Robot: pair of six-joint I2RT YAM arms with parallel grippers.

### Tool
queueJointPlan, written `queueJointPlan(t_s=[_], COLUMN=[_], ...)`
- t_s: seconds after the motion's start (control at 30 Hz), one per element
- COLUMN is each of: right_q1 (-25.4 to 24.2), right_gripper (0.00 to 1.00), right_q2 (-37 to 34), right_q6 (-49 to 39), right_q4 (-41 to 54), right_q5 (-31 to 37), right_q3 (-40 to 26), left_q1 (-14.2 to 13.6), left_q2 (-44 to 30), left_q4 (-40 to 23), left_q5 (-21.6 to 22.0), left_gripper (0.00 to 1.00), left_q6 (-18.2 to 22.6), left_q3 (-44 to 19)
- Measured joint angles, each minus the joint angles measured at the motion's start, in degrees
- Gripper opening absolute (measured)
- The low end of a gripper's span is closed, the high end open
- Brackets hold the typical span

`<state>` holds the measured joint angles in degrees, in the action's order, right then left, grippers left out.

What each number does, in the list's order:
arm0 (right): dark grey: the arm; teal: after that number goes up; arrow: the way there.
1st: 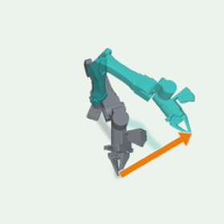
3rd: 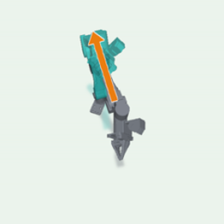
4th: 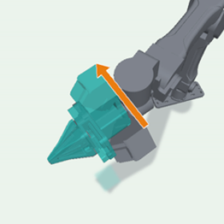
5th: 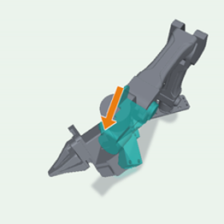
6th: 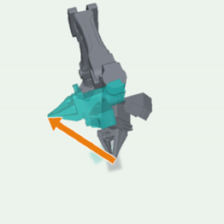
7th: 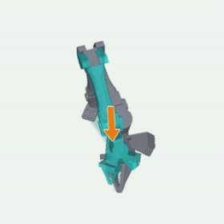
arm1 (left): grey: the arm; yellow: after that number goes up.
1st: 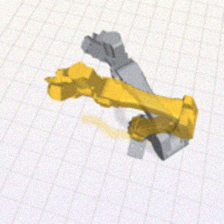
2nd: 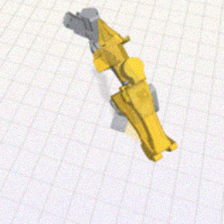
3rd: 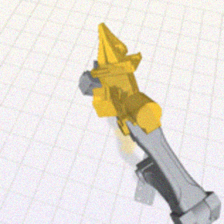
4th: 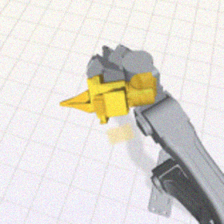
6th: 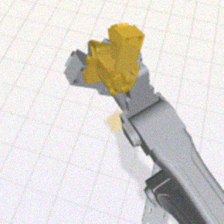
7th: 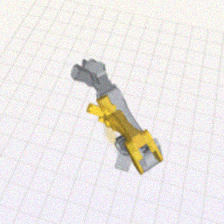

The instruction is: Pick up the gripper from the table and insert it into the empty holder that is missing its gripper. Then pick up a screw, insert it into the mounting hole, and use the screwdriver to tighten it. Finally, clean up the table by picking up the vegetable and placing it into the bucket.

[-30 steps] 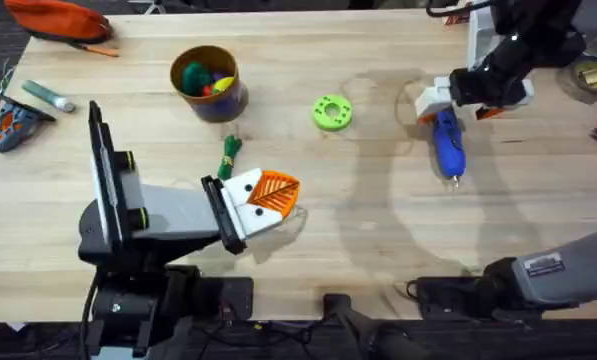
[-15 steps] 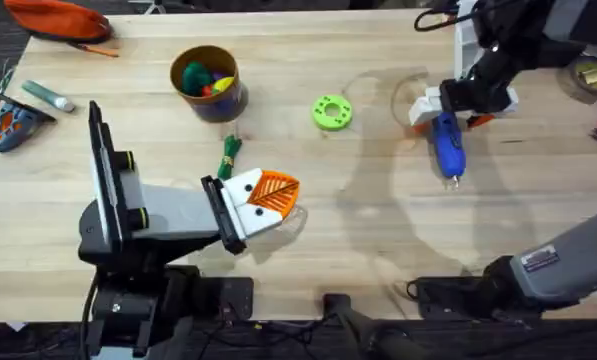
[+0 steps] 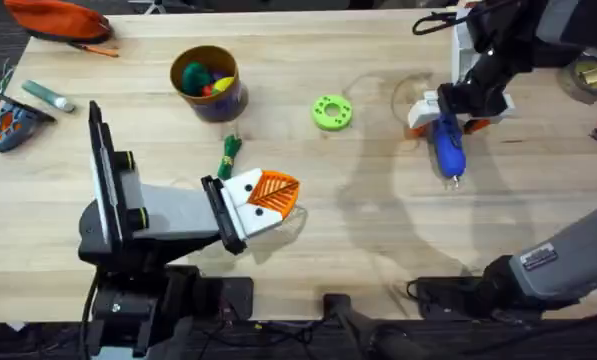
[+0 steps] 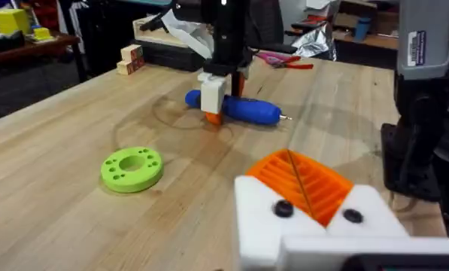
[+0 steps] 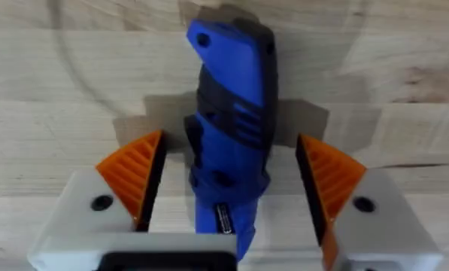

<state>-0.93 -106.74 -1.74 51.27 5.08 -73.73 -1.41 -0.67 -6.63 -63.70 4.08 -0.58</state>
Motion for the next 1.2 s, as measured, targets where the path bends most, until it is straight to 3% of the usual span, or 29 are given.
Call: queueJointPlan(t_s=[0.27,0.37,0.47,0.67,0.8,1.1,1.2], right_q1=[0.0,0.02,0.0,0.0,0.0,-0.02,-0.02], right_gripper=[0.921,0.827,0.671,0.602,0.486,0.042,0.016], right_q2=[0.01,0.01,0.0,0.0,0.0,0.0,-0.05], right_q6=[-0.02,-0.03,-0.02,0.0,0.0,-0.02,-0.01], right_q4=[-0.42,-0.55,-0.59,-1.23,-1.84,-1.84,-1.88], right_q5=[-0.01,0.0,0.03,0.04,0.22,1.09,1.09], right_q3=[0.0,0.0,0.0,0.0,0.01,0.04,0.09], left_q1=[0.0,0.0,0.0,0.0,0.0,0.0,0.0], left_q2=[0.0,0.0,-0.01,0.0,0.0,-0.02,0.0], left_q4=[0.0,0.0,0.0,0.0,0.0,0.0,0.0], left_q5=[0.0,0.0,0.0,0.0,0.0,0.0,0.0], left_gripper=[0.016,0.016,0.016,0.016,0.015,0.016,0.016], left_q6=[0.0,0.0,0.0,0.0,0.0,0.0,0.0], left_q3=[0.0,0.0,0.0,0.0,0.0,0.0,0.0])
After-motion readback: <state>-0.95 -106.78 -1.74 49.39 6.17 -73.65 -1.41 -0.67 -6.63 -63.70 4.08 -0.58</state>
